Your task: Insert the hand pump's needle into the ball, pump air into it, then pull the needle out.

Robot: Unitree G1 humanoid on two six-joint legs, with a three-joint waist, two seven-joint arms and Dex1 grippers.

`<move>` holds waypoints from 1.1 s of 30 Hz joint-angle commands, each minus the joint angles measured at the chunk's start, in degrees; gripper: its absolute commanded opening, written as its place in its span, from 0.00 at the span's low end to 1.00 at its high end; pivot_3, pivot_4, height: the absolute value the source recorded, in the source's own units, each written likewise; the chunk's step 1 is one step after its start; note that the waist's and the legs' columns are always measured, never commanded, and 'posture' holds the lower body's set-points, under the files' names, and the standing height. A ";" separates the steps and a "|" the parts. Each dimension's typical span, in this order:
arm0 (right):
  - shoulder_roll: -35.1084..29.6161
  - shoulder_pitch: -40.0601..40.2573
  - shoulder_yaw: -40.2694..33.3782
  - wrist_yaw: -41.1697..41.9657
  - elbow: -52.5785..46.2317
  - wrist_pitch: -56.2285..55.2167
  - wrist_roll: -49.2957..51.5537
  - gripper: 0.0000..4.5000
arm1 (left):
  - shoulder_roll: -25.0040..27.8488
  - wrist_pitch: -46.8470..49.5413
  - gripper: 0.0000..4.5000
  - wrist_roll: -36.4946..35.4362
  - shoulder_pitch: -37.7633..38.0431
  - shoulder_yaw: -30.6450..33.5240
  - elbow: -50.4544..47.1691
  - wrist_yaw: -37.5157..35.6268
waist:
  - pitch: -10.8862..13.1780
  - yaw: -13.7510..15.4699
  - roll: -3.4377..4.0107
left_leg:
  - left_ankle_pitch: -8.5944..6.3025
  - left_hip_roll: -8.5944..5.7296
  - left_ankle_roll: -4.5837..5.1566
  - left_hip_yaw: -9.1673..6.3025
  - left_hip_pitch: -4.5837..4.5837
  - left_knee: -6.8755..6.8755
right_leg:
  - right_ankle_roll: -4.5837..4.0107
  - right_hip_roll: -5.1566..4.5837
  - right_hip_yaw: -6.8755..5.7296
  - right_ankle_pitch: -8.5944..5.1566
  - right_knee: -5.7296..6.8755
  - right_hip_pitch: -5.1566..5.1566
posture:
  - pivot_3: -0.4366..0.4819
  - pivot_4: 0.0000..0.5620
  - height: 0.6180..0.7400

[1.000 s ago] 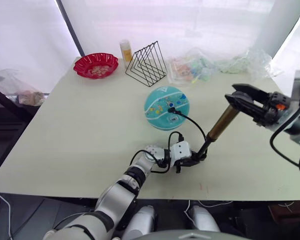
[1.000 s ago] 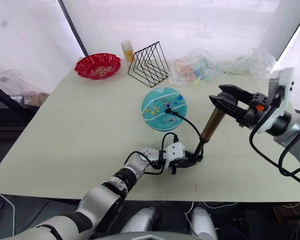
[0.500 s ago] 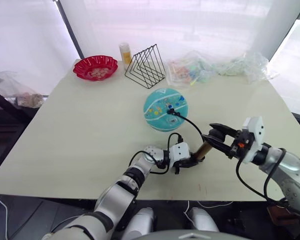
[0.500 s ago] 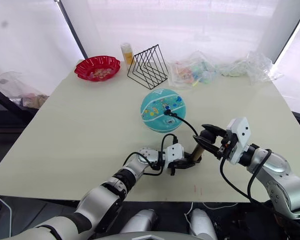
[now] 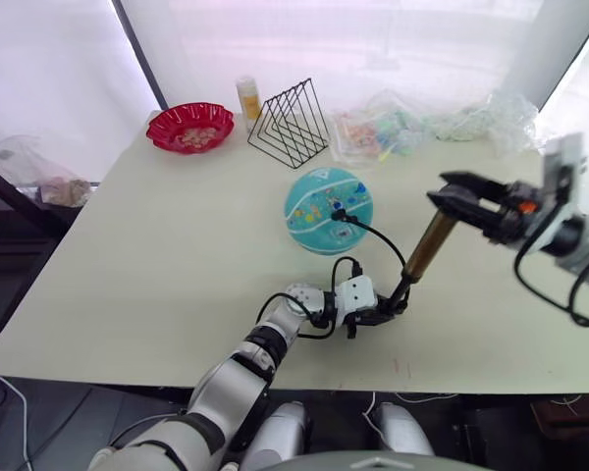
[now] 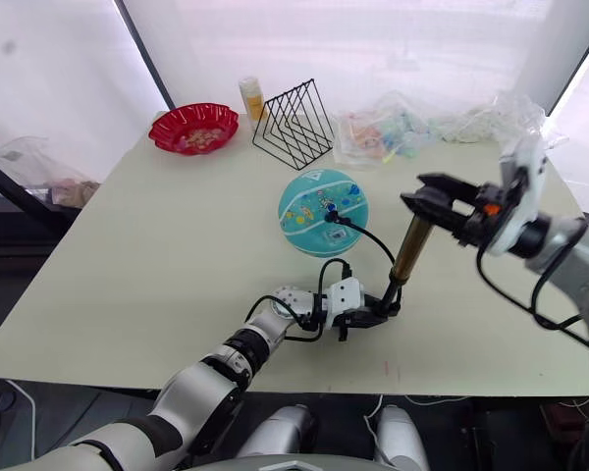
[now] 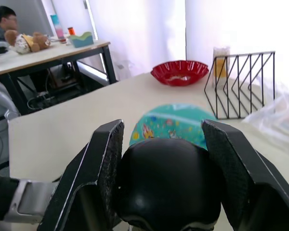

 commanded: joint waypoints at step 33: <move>12.08 27.18 18.23 -2.05 -7.63 -22.99 -32.62 0.47 | 2.24 2.14 0.25 7.62 4.20 -4.09 7.64 2.16 | -1.01 -0.35 -0.78 | 0.14 1.20 -0.32 1.85 0.69 -0.30 | 0.28 0.05 -0.07 -0.23 -0.08 0.78 | 0.48 0.27 1.00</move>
